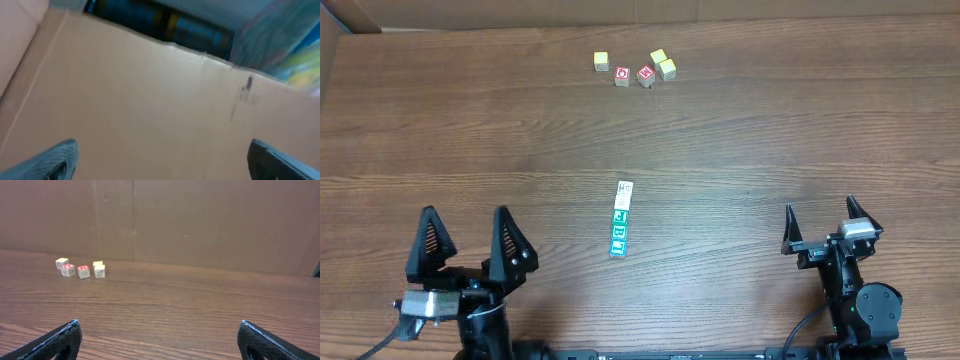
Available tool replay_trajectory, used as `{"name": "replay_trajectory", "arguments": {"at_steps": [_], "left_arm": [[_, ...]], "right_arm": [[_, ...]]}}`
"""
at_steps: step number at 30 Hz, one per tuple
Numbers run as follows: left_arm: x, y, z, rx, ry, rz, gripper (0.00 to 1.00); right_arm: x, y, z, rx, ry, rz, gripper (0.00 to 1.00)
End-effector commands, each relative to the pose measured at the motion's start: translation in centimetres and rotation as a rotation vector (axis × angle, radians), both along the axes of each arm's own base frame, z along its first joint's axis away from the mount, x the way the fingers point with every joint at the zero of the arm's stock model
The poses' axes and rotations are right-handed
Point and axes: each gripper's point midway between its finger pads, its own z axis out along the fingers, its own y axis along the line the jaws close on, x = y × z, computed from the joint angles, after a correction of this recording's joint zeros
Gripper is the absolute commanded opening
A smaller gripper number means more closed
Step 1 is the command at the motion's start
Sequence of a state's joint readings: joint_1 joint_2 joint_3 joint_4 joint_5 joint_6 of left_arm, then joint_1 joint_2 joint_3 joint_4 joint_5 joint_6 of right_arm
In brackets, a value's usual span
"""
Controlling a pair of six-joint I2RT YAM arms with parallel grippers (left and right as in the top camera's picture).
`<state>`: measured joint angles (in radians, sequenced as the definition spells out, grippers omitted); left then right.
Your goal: Flip 5 blocks
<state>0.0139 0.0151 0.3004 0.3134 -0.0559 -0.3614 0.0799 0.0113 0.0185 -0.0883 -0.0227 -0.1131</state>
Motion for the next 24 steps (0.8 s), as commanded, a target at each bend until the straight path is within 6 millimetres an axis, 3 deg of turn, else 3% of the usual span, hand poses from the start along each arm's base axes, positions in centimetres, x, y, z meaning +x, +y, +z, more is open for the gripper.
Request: {"name": "replay_trajectory", "arguments": {"at_steps": [1,9,15,22,24], "left_arm": [[1.2,-0.3,-2.6,0.010,-0.008,-0.013,1.00],[4.2,0.5,-9.1,-0.013,0.147,0.024,1.00],[6.2,0.7,-15.1,-0.017,0.364,0.032,1.00],[6.9,0.6,-22.1,-0.015,0.654,0.031,1.00],[6.9,0.5,-22.5,0.031,0.671,0.034,1.00]], "right_arm": [[0.0,0.0,-0.2,-0.007,-0.004,0.003,1.00],[0.0,0.0,-0.2,-0.007,-0.004,0.003,1.00],[0.0,0.0,-0.2,-0.007,-0.004,0.003,1.00],[0.0,0.0,-0.2,-0.007,-0.004,0.003,1.00],[0.0,0.0,-0.2,-0.007,-0.005,0.003,1.00]]}}
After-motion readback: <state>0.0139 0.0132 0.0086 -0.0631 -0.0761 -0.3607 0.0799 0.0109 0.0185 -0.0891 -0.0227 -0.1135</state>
